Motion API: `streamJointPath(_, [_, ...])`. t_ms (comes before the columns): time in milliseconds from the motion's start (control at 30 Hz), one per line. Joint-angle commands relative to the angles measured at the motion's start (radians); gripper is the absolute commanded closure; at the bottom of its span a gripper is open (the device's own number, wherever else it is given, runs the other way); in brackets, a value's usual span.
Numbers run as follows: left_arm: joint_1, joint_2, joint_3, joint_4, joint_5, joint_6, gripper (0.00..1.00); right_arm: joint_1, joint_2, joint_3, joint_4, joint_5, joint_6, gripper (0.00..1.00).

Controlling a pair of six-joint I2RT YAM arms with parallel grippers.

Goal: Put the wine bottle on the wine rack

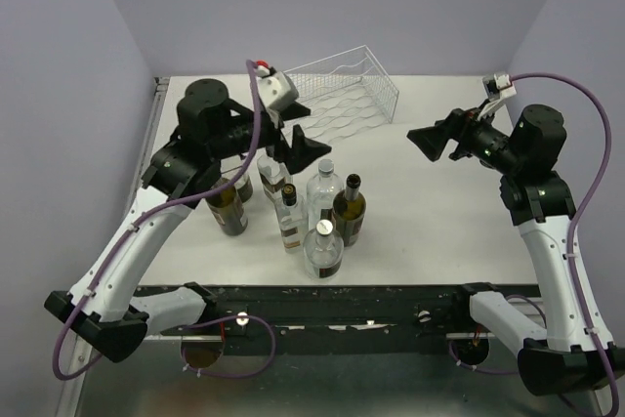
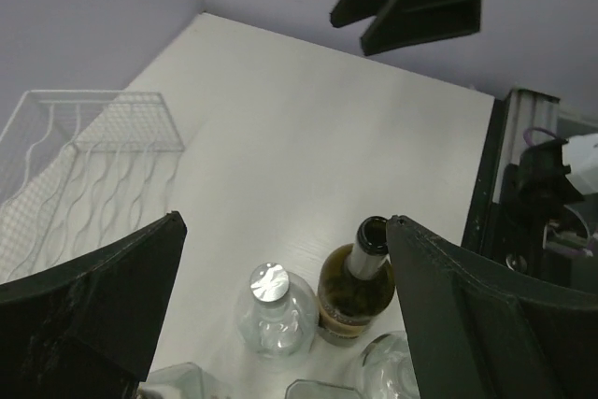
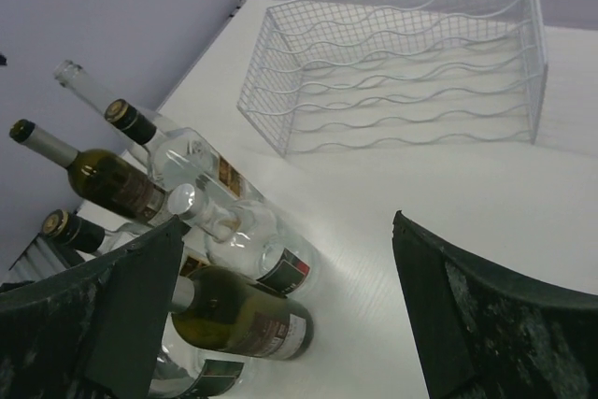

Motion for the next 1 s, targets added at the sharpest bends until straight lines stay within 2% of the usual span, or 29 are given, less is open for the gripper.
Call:
streamJointPath(0, [-0.120,0.045,-0.030,0.018,-0.025,0.149,0.01,0.000,-0.021,0.023,-0.112,0.171,-0.015,0.00])
streamJointPath(67, [-0.143,0.065,-0.029,0.006,-0.058,0.166,0.01,-0.002,-0.027,0.017,-0.111,0.149,-0.024,0.00])
streamJointPath(167, [-0.164,0.074,-0.033,0.012,-0.120,0.161,0.01,0.001,-0.032,-0.016,-0.041,-0.084,-0.046,0.00])
streamJointPath(233, [-0.167,0.073,-0.038,0.015,-0.129,0.163,0.01,0.035,-0.030,-0.050,0.013,-0.148,-0.037,0.00])
streamJointPath(300, [-0.166,0.062,-0.050,0.029,-0.150,0.155,0.01,0.128,-0.027,-0.049,-0.017,-0.079,-0.118,0.01])
streamJointPath(367, [-0.167,0.044,-0.075,0.054,-0.198,0.147,0.01,0.272,-0.025,-0.044,-0.077,0.071,-0.222,0.01])
streamJointPath(433, [-0.167,0.024,-0.096,0.072,-0.261,0.124,0.01,0.366,-0.024,-0.059,-0.079,0.157,-0.256,0.02])
streamJointPath(633, [-0.164,-0.028,-0.138,0.071,-0.367,0.104,0.01,0.518,-0.019,-0.119,0.009,0.216,-0.256,0.03])
streamJointPath(733, [-0.163,-0.044,-0.142,0.064,-0.410,0.104,0.01,0.596,0.023,-0.099,-0.006,0.333,-0.287,0.10])
streamJointPath(800, [-0.160,-0.048,-0.136,0.057,-0.413,0.103,0.01,0.629,0.060,-0.072,-0.025,0.357,-0.284,0.16])
streamJointPath(967, [-0.157,-0.068,-0.144,0.032,-0.439,0.101,0.01,0.707,0.102,-0.090,0.009,0.429,-0.276,0.20])
